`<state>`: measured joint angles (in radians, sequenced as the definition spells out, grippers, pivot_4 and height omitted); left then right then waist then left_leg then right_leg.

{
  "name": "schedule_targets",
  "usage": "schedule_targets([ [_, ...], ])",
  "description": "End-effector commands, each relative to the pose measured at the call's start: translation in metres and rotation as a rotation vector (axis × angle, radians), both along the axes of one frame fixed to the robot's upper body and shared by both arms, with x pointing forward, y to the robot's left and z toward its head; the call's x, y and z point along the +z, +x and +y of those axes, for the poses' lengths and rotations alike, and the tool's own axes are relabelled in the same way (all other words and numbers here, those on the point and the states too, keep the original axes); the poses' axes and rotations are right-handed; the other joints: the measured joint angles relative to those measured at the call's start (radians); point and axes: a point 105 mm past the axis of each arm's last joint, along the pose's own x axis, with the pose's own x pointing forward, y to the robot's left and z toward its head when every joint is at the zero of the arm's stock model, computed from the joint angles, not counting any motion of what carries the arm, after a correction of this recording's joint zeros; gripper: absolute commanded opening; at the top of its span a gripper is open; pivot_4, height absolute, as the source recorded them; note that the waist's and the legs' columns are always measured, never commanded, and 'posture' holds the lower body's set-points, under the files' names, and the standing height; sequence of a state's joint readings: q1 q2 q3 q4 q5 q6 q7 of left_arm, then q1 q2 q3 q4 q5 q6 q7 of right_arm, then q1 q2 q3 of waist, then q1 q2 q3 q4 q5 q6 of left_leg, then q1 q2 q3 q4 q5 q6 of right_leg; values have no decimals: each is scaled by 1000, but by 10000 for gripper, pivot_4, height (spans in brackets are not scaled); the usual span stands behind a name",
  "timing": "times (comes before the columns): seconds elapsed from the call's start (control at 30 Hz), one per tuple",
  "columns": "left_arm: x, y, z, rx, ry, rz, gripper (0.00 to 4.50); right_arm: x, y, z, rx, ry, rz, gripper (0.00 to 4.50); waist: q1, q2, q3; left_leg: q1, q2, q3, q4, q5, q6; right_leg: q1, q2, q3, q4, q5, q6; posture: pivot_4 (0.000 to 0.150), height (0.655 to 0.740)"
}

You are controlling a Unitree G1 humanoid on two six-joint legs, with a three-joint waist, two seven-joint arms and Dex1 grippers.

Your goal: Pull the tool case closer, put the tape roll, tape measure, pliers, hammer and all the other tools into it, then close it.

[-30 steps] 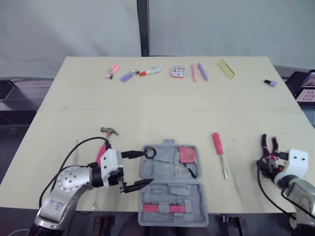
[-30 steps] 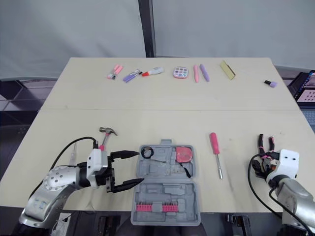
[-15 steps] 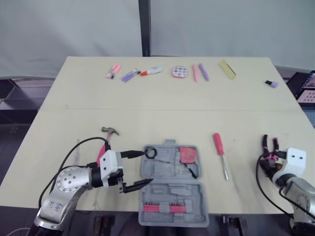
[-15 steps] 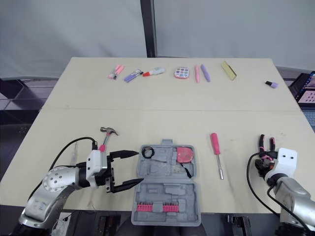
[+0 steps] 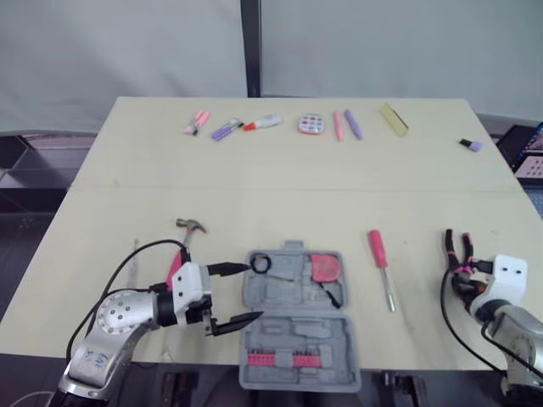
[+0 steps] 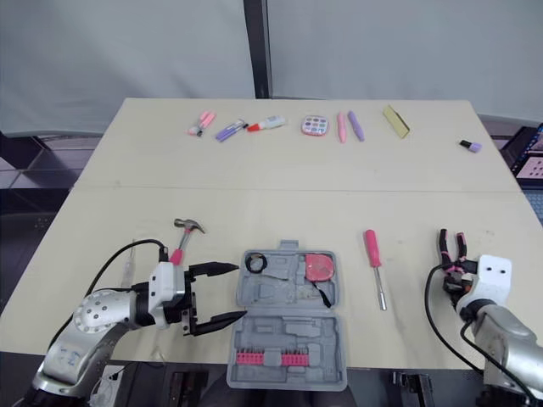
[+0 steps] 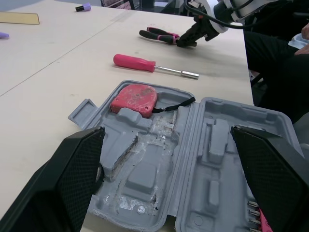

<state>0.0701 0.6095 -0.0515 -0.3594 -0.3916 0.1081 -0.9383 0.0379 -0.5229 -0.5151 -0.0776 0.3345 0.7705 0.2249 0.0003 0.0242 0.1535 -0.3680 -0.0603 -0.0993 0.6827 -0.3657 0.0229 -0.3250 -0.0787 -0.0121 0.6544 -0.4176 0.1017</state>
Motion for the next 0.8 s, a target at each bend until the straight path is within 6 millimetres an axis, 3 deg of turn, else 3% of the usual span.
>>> schedule_targets([
  [0.03,4,1,11,7,3,-12,45000,37,5,12,134,-99,-56,9599,-2,2,0,0,0,1,0,0,0,0,0,0,0,0,0,1500,7134],
  [0.3,14,6,34,-5,39,-4,45000,84,-2,92,766,-306,40,9599,-2,3,2,-1,2,3,0,0,0,-1,1,0,-2,0,0,1500,7134],
  [0.43,15,4,40,-18,58,-1,45000,93,-6,129,1027,-326,115,9599,0,1,3,-1,2,3,0,0,0,0,0,0,-3,0,0,1500,7134],
  [0.53,12,2,42,-29,80,2,45000,97,-8,150,1165,-353,135,9599,1,0,4,-2,2,1,0,0,0,0,0,-1,-5,0,0,1500,7134],
  [0.63,7,0,46,-22,105,5,45000,107,-10,183,1356,-391,150,9599,-4,-1,6,-3,2,1,0,0,0,0,0,-2,-8,0,0,1500,7134],
  [0.8,1,-6,49,-11,128,11,45000,108,-12,206,1468,-454,246,9599,-3,-3,7,-3,3,1,0,0,0,0,0,-3,-9,0,0,1500,7134],
])
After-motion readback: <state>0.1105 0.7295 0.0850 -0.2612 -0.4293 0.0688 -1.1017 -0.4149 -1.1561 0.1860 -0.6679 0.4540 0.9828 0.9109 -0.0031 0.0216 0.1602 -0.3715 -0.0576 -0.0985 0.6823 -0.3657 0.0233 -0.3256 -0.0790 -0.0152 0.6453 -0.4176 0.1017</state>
